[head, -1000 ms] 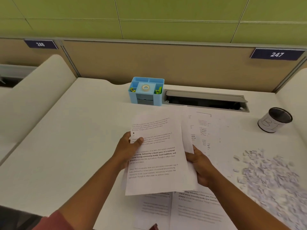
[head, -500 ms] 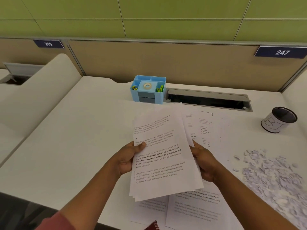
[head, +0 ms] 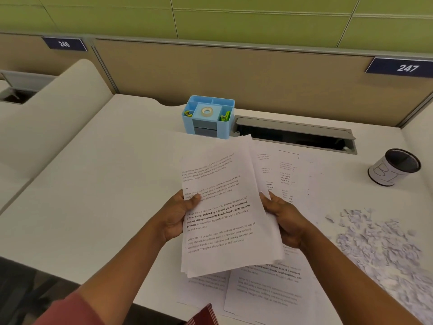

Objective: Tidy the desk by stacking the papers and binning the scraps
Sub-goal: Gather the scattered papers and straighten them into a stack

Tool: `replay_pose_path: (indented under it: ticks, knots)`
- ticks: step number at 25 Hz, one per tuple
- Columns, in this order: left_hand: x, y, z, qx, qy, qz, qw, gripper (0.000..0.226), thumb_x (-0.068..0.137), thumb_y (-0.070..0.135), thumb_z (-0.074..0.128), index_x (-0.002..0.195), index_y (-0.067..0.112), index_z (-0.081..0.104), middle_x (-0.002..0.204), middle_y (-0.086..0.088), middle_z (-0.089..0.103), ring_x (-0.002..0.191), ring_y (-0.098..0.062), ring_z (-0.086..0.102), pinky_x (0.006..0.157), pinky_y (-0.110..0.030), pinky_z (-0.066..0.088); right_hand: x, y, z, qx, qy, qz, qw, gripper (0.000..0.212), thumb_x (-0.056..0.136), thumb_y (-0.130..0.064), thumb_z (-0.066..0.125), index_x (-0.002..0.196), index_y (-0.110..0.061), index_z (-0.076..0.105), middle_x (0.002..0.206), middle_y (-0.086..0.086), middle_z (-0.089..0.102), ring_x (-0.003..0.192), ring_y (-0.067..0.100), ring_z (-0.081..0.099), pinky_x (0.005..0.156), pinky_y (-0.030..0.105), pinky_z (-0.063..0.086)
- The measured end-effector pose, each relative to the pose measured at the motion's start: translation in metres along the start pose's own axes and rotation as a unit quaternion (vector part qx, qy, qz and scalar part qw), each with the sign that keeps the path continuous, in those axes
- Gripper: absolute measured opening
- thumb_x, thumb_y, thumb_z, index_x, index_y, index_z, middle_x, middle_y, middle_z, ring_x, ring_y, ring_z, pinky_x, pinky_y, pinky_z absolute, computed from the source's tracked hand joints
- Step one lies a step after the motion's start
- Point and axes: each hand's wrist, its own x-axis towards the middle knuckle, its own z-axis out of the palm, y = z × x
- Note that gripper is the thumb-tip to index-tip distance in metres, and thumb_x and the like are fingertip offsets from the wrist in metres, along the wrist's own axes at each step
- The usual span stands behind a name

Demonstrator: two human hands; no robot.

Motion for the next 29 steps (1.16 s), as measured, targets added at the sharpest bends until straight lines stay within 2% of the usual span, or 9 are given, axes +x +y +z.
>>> replay_pose_path:
  ticks: [3, 5, 7, 9, 12, 20, 22, 25, 29]
  knots:
    - [0.003, -0.005, 0.005, -0.039, 0.06, 0.036, 0.997, 0.039, 0.098, 0.008, 0.06, 0.136, 0.013, 0.06, 0.133, -0.014, 0.067, 0.117, -0.034, 0.067, 0.087, -0.05, 0.06, 0.001, 0.007, -0.005, 0.109, -0.011, -0.008, 0.994, 0.06, 0.093, -0.057, 0.051, 0.134, -0.016, 0.065, 0.134, 0.019, 0.064, 0.114, 0.04, 0.065, 0.088, 0.054, 0.057]
    - [0.005, -0.008, 0.011, -0.07, 0.109, 0.085, 0.988, 0.035, 0.099, 0.007, 0.059, 0.134, 0.013, 0.061, 0.13, -0.012, 0.069, 0.113, -0.028, 0.069, 0.081, -0.043, 0.062, 0.001, 0.014, -0.008, 0.192, -0.033, -0.019, 0.981, 0.078, 0.08, -0.066, 0.066, 0.141, -0.018, 0.058, 0.14, 0.018, 0.059, 0.122, 0.04, 0.059, 0.102, 0.059, 0.046]
    - [0.005, -0.01, 0.017, -0.103, 0.149, 0.118, 0.976, 0.031, 0.1, 0.006, 0.059, 0.13, 0.013, 0.063, 0.123, -0.009, 0.072, 0.105, -0.024, 0.073, 0.077, -0.041, 0.062, 0.0, 0.022, -0.001, 0.23, -0.045, -0.033, 0.971, 0.088, 0.067, -0.056, 0.085, 0.141, -0.016, 0.057, 0.142, 0.018, 0.058, 0.127, 0.039, 0.055, 0.109, 0.062, 0.035]
    - [0.006, -0.015, 0.025, -0.123, 0.166, 0.137, 0.969, 0.03, 0.099, 0.006, 0.06, 0.128, 0.014, 0.063, 0.12, -0.009, 0.073, 0.104, -0.025, 0.074, 0.081, -0.049, 0.061, 0.005, 0.036, 0.011, 0.218, 0.006, -0.054, 0.975, 0.068, 0.07, -0.024, 0.09, 0.133, -0.014, 0.063, 0.135, 0.017, 0.064, 0.12, 0.037, 0.063, 0.102, 0.062, 0.046]
    - [0.009, -0.021, 0.035, -0.144, 0.172, 0.145, 0.964, 0.033, 0.099, 0.006, 0.06, 0.131, 0.014, 0.059, 0.122, -0.01, 0.073, 0.108, -0.03, 0.072, 0.09, -0.059, 0.057, 0.014, 0.054, 0.032, 0.177, 0.129, -0.081, 0.972, 0.047, 0.085, 0.011, 0.064, 0.125, -0.014, 0.063, 0.125, 0.013, 0.071, 0.11, 0.033, 0.07, 0.095, 0.057, 0.054]
    - [0.005, -0.002, 0.008, -0.144, 0.152, 0.158, 0.965, 0.043, 0.088, -0.004, 0.067, 0.128, 0.013, 0.063, 0.122, -0.011, 0.073, 0.108, -0.028, 0.072, 0.08, -0.043, 0.063, 0.02, 0.028, 0.002, -0.019, 0.193, -0.142, 0.971, 0.036, 0.089, 0.008, 0.064, 0.115, -0.016, 0.066, 0.111, 0.007, 0.076, 0.106, 0.031, 0.071, 0.089, 0.056, 0.057]
    - [0.005, 0.011, -0.012, -0.109, 0.17, 0.165, 0.965, 0.043, 0.083, -0.002, 0.072, 0.123, 0.012, 0.063, 0.118, -0.011, 0.073, 0.105, -0.028, 0.071, 0.075, -0.038, 0.063, 0.016, 0.013, -0.015, -0.073, 0.178, -0.151, 0.97, 0.033, 0.088, 0.008, 0.066, 0.113, -0.014, 0.068, 0.111, 0.012, 0.075, 0.107, 0.035, 0.07, 0.089, 0.06, 0.056]
    - [-0.001, 0.024, -0.032, 0.08, 0.186, 0.187, 0.961, 0.032, 0.082, -0.004, 0.075, 0.104, 0.016, 0.062, 0.089, -0.003, 0.074, 0.089, -0.025, 0.068, 0.062, -0.026, 0.057, 0.01, -0.003, -0.033, -0.167, 0.158, -0.162, 0.96, 0.033, 0.088, 0.01, 0.065, 0.104, -0.019, 0.073, 0.104, 0.009, 0.076, 0.106, 0.037, 0.069, 0.092, 0.06, 0.056]
    - [-0.005, 0.023, -0.031, 0.24, 0.174, 0.226, 0.928, 0.026, 0.08, -0.005, 0.079, 0.097, 0.01, 0.067, 0.093, -0.001, 0.078, 0.089, -0.019, 0.074, 0.077, -0.027, 0.058, 0.008, -0.009, -0.037, -0.255, 0.156, -0.18, 0.937, 0.037, 0.089, 0.002, 0.07, 0.104, -0.032, 0.071, 0.099, -0.001, 0.076, 0.103, 0.021, 0.07, 0.092, 0.048, 0.059]
